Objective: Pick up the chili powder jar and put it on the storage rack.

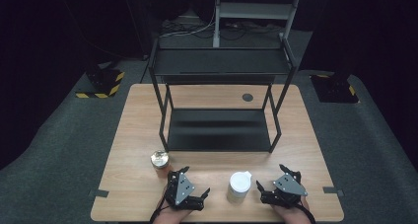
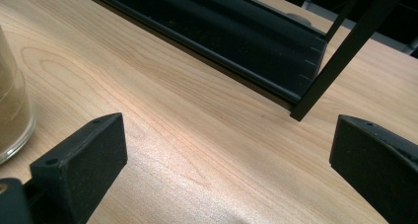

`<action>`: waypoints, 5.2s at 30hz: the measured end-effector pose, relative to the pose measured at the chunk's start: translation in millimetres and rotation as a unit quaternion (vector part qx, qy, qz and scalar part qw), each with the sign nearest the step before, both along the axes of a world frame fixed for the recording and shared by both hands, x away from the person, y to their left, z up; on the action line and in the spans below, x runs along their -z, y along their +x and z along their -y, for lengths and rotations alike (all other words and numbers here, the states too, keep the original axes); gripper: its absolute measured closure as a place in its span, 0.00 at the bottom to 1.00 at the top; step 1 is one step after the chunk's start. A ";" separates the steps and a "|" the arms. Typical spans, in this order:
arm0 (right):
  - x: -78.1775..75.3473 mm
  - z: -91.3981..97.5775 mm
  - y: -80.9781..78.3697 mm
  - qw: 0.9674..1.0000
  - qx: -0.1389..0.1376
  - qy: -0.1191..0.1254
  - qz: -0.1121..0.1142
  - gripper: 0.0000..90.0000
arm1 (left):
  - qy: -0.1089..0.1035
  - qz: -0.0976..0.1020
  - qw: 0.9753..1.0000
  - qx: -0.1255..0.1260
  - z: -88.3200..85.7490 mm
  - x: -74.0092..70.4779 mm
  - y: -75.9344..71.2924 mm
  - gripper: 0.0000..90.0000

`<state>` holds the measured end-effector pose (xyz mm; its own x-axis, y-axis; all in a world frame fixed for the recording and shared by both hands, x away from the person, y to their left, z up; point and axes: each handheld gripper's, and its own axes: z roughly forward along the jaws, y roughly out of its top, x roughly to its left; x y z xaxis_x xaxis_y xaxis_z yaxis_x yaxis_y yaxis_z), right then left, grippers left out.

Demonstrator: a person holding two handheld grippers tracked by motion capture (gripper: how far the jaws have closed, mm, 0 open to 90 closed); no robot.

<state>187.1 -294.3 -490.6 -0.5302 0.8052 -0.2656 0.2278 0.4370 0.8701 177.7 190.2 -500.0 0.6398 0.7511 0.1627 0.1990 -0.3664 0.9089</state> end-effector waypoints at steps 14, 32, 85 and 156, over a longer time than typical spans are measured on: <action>0.4 -1.5 -0.5 1.000 0.007 0.001 0.002 0.00 | 0.014 0.010 1.000 0.008 2.6 0.5 -2.3 0.01; -0.9 3.2 2.7 1.000 -0.008 0.004 -0.005 0.00 | -0.024 0.006 1.000 0.008 -11.0 -0.7 -0.5 0.01; -2.4 1.1 3.9 1.000 -0.005 0.001 -0.011 0.00 | -0.116 0.083 0.987 -0.080 -78.5 -27.1 -26.4 0.00; -2.8 0.9 4.4 1.000 -0.004 0.000 -0.012 0.00 | -0.135 0.065 0.984 -0.092 -91.2 -15.8 -15.1 0.38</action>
